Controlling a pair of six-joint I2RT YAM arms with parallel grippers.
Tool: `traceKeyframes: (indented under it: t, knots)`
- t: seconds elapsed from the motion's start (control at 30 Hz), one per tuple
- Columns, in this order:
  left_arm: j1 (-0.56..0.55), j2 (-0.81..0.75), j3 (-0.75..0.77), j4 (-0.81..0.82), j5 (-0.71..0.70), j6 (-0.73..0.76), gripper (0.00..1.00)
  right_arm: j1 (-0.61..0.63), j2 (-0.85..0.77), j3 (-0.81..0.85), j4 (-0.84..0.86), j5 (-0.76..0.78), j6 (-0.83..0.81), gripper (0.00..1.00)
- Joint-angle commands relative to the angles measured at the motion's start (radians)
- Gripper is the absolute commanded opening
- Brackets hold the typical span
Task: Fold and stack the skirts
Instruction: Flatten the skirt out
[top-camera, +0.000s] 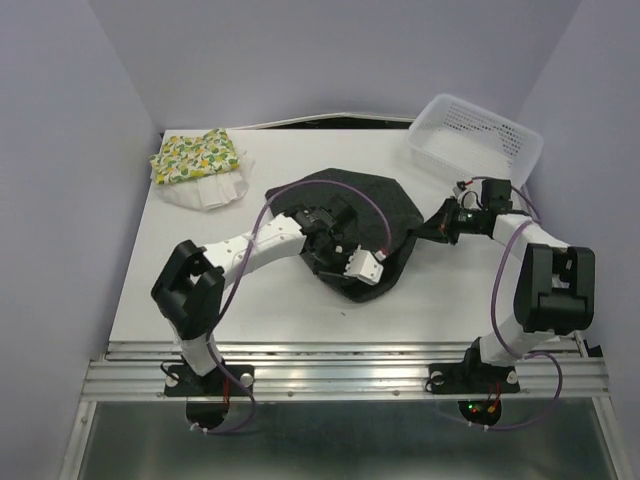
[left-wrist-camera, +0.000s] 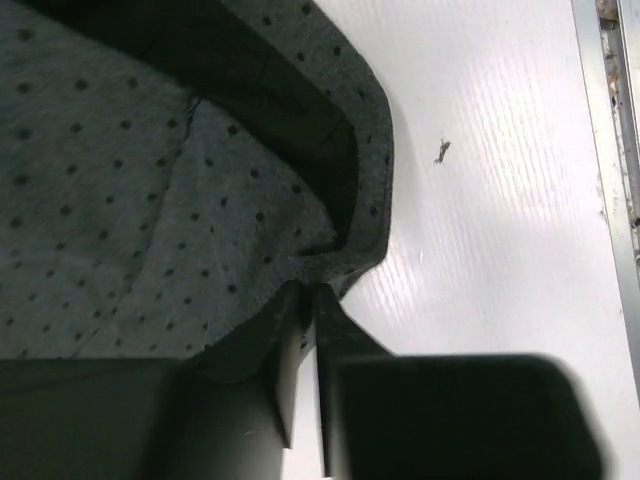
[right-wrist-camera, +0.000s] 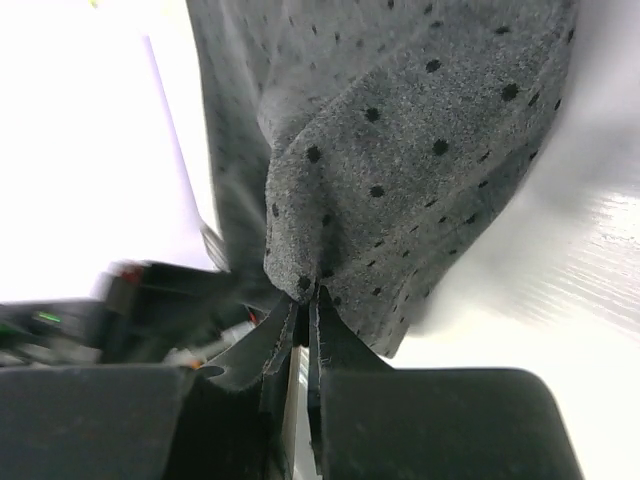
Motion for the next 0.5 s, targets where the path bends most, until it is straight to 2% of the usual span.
traceKeyframes:
  t: [0.0,0.03,0.07,0.1,0.17,0.4,0.47]
  knots:
    - [-0.021,0.065,0.093,0.073,-0.006,-0.026,0.31,-0.005,-0.115,0.0,0.317,0.04,0.25,0.01]
    - [-0.017,0.068,0.1,0.096,-0.015,-0.057,0.38,-0.005,-0.121,-0.002,0.337,0.054,0.314,0.01]
    - [0.001,0.061,0.1,0.113,-0.026,-0.104,0.58,-0.005,-0.125,-0.016,0.371,0.071,0.353,0.01]
    - [0.012,0.045,0.089,0.145,-0.025,-0.121,0.74,-0.005,-0.127,-0.026,0.437,0.082,0.39,0.01]
    - [0.047,-0.043,0.019,0.186,-0.02,-0.173,0.99,-0.005,-0.121,-0.059,0.498,0.099,0.493,0.01]
    - [0.068,-0.415,-0.308,0.323,-0.031,-0.235,0.98,-0.005,-0.076,-0.103,0.64,0.129,0.657,0.01]
    - [0.069,-0.427,-0.334,0.309,-0.006,-0.261,0.93,-0.005,-0.082,-0.125,0.68,0.143,0.691,0.01]
